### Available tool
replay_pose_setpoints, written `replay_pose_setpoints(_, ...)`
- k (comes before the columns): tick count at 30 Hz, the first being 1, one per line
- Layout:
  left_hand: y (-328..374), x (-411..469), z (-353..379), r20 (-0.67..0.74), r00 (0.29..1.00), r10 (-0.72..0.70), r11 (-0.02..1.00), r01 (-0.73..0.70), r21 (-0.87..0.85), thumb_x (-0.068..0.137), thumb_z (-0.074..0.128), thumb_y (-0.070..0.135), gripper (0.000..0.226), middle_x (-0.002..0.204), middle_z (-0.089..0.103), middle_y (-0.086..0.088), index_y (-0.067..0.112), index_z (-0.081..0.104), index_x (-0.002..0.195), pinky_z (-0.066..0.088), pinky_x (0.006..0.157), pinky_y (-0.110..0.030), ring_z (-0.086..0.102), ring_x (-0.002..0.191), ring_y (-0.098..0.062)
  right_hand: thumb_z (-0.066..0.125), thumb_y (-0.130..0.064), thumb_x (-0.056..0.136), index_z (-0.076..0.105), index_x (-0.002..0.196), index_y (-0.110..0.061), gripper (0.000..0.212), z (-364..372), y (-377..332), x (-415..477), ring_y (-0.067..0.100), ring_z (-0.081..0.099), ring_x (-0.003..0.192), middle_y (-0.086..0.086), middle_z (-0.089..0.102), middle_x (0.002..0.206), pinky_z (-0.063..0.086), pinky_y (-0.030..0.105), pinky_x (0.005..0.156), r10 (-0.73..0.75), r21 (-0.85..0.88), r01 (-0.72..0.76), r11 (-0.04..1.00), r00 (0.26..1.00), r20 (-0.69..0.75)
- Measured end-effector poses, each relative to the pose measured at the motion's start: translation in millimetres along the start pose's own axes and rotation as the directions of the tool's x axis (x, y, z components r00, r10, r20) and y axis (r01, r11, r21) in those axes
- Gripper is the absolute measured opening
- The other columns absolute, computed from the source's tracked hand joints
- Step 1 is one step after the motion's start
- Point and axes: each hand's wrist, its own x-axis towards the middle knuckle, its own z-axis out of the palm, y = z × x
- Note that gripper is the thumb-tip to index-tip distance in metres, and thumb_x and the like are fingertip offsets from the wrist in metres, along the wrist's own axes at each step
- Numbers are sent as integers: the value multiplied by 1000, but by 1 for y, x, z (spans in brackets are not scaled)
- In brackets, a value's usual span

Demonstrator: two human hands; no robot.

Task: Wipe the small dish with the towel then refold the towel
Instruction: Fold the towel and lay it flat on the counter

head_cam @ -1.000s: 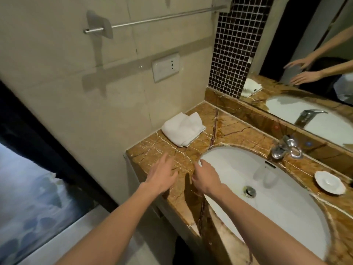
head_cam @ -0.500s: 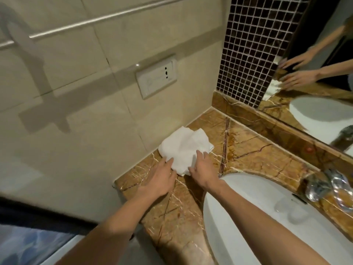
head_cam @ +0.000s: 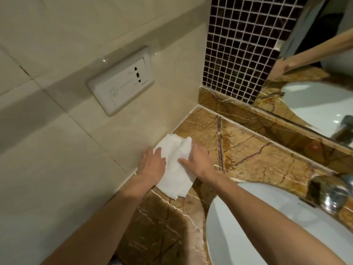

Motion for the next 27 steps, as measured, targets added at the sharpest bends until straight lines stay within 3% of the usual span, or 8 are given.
replay_pose_setpoints(4,6,15,3,-19,995,-102,993,101,-63,96,43,36,46,130,51,-21,6,42,131,37,101,-45,47,121,-37,65,-44,82,62,107,-13,40,-4,0,2,27,63,97,7,68,106,51,42,87,19,79,-26,997,996,87)
replay_pose_setpoints(8,6,14,5,33,979,-200,949,202,-241,95,44,40,47,128,56,-21,3,51,123,41,97,-43,52,119,-38,65,-23,82,60,115,-12,35,-12,6,-1,24,63,96,7,68,110,54,39,84,46,249,-71,966,994,102)
replay_pose_setpoints(11,2,11,4,20,991,-133,867,126,-481,92,51,34,44,129,56,-17,6,52,125,41,99,-41,51,121,-34,68,-10,79,58,111,-14,34,-20,15,-2,22,65,93,4,67,104,57,40,78,83,336,-136,932,983,167)
replay_pose_setpoints(14,-3,9,-4,71,997,-34,724,73,-686,78,64,22,31,106,64,-3,17,57,107,47,76,-33,61,102,-27,74,-15,76,61,106,-17,33,-26,19,-2,20,65,93,2,67,101,57,35,73,28,321,-93,942,979,201)
replay_pose_setpoints(19,-4,14,-20,73,983,169,700,-68,-711,65,80,27,54,106,63,7,23,57,114,49,79,-28,62,95,-11,80,-19,74,46,118,-20,56,-28,15,-2,13,62,94,-6,61,104,51,21,69,-8,347,-85,934,967,256)
replay_pose_setpoints(23,-3,13,-26,23,975,222,636,-127,-761,71,78,16,26,85,71,6,28,63,90,52,65,-24,67,77,-12,78,-31,78,47,131,-14,64,-31,10,-6,13,50,109,-8,50,125,45,31,96,-63,280,-2,960,973,223)
replay_pose_setpoints(25,-2,12,-29,1,973,232,655,-156,-740,74,75,8,43,106,68,-6,20,58,112,55,81,-35,66,96,-23,74,-30,82,62,101,-21,24,-33,8,-9,14,51,98,-10,54,105,45,23,82,-134,209,90,974,970,203)
replay_pose_setpoints(27,-2,12,-34,4,928,373,776,-310,-550,74,75,9,76,136,51,-9,19,39,140,43,103,-39,53,122,-24,73,-23,83,59,79,-26,15,-33,6,-15,13,46,93,-13,47,93,36,15,74,-206,113,188,976,962,179)
